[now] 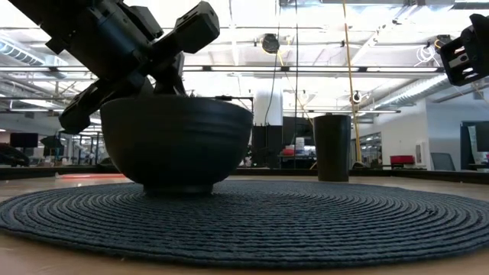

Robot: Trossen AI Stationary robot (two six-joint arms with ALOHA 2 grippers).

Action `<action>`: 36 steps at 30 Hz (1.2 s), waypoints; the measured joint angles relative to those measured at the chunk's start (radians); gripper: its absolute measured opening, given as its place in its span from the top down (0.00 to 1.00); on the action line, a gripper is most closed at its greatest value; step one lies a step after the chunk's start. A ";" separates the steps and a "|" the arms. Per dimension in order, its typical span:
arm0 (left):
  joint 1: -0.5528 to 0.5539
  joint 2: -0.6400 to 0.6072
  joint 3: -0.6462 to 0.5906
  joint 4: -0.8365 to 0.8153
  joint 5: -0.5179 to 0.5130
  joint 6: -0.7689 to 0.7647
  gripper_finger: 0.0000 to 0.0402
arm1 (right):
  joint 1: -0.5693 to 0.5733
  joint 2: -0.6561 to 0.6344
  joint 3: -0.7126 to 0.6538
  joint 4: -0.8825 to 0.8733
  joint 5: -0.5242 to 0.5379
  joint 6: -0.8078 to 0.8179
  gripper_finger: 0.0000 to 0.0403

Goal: Pick & Place Utensil
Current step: Put the blue fork into the black bowl, then put the black cup on the blue mat to the right of the black bowl

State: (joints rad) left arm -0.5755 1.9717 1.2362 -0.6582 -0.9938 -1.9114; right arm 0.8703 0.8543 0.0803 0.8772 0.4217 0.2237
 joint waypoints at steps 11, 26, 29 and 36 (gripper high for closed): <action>0.000 0.000 0.000 0.000 0.000 0.002 0.83 | 0.000 0.000 0.000 0.000 0.000 0.000 0.38; 0.000 -0.156 0.000 -0.009 -0.133 0.316 0.84 | 0.000 0.000 0.000 0.000 0.000 0.000 0.38; 0.000 -0.232 0.000 -0.033 -0.131 0.475 0.84 | 0.000 0.000 0.000 0.000 0.001 0.000 0.38; 0.000 -0.406 0.000 -0.159 -0.028 0.741 0.84 | 0.000 0.000 0.000 0.001 0.001 0.003 0.38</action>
State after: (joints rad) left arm -0.5755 1.5655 1.2366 -0.8173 -1.0219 -1.1709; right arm 0.8703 0.8539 0.0803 0.8777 0.4227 0.2272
